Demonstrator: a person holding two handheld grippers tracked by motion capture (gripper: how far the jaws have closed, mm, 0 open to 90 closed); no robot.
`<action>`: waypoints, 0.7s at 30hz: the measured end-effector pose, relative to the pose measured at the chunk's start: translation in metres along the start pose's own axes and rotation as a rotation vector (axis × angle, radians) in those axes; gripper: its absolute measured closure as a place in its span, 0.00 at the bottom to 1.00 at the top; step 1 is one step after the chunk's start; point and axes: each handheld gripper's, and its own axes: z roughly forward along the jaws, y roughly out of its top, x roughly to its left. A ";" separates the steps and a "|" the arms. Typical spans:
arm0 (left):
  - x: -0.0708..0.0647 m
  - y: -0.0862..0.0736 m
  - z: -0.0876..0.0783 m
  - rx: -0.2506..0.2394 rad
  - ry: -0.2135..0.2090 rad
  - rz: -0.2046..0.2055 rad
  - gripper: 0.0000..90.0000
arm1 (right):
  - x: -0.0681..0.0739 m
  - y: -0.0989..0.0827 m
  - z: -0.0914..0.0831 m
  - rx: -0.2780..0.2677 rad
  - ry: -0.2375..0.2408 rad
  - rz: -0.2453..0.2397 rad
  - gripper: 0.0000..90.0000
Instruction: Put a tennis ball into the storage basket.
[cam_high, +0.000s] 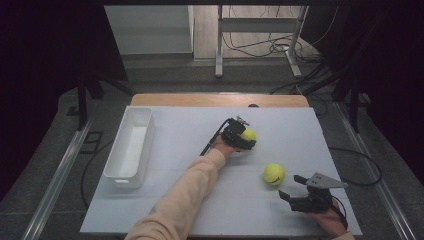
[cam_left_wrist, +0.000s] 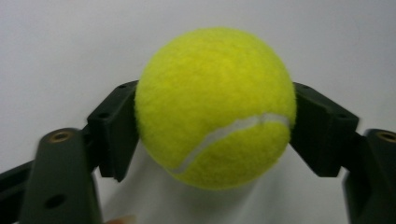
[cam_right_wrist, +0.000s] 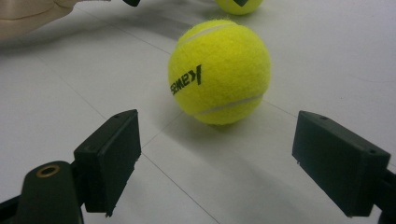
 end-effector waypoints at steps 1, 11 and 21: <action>0.000 0.000 0.000 0.004 0.002 0.008 0.29 | 0.000 0.000 0.000 -0.001 0.001 0.002 0.18; 0.000 0.001 -0.007 -0.004 -0.001 0.003 0.30 | 0.000 0.000 0.000 0.001 0.000 0.001 0.18; -0.004 0.002 -0.019 -0.041 -0.014 0.010 0.30 | 0.000 0.000 0.000 0.001 -0.002 0.000 0.18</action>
